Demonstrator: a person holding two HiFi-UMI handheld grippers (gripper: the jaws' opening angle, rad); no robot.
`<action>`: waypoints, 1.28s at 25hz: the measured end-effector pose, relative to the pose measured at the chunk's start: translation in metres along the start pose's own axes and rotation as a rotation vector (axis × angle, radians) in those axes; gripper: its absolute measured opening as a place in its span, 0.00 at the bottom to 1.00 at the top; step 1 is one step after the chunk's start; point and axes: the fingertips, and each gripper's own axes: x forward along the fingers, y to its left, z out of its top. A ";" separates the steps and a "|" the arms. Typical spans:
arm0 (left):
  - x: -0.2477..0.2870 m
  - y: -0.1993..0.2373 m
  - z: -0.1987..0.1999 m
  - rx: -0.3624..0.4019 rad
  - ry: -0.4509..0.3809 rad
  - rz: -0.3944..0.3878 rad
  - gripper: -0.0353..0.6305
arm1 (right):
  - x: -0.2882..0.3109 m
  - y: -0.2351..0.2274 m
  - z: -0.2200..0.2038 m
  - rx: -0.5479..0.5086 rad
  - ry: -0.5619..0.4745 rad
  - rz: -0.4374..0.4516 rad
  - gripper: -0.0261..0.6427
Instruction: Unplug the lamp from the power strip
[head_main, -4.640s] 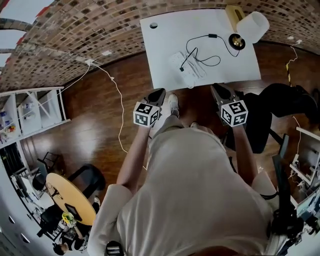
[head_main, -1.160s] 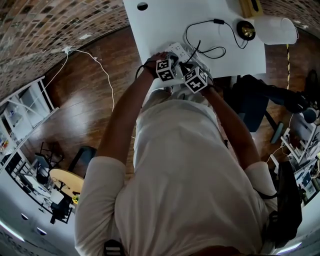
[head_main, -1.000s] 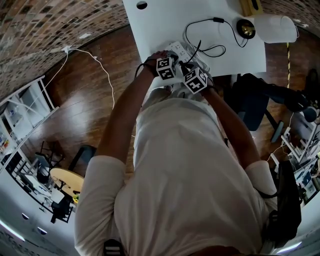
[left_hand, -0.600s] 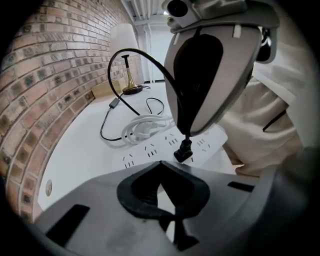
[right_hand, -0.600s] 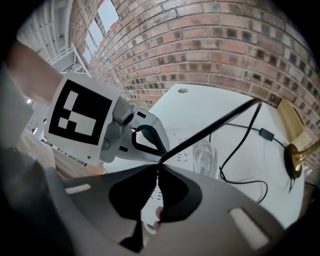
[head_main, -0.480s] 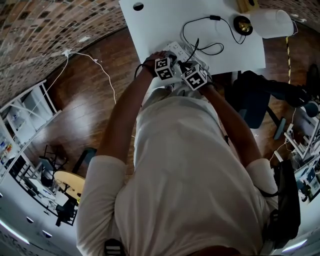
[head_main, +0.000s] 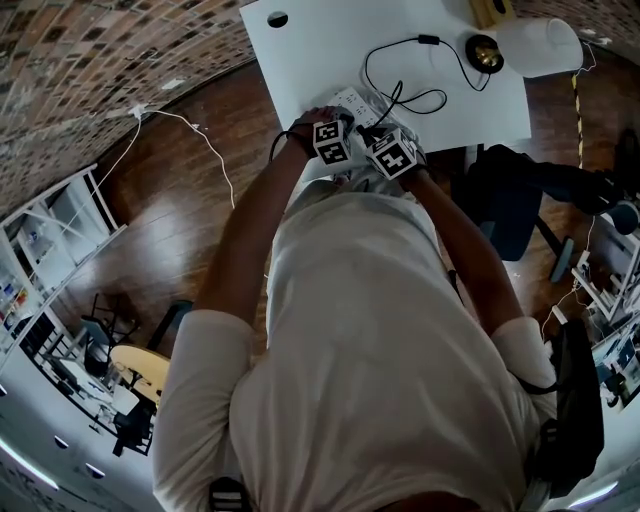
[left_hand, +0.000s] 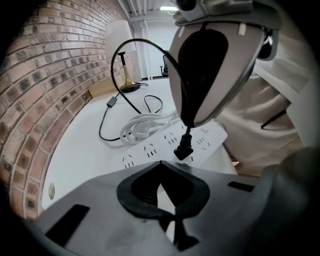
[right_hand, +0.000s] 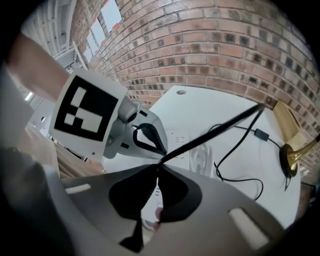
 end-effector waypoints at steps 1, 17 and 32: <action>0.000 0.001 0.000 0.000 0.001 0.001 0.04 | 0.001 -0.003 0.007 0.020 -0.010 0.003 0.05; -0.005 0.006 -0.001 -0.170 0.025 0.056 0.06 | -0.049 -0.033 -0.001 0.240 -0.125 0.074 0.06; -0.104 -0.005 -0.033 -0.679 -0.278 0.195 0.06 | -0.057 -0.078 -0.042 0.343 -0.012 0.029 0.06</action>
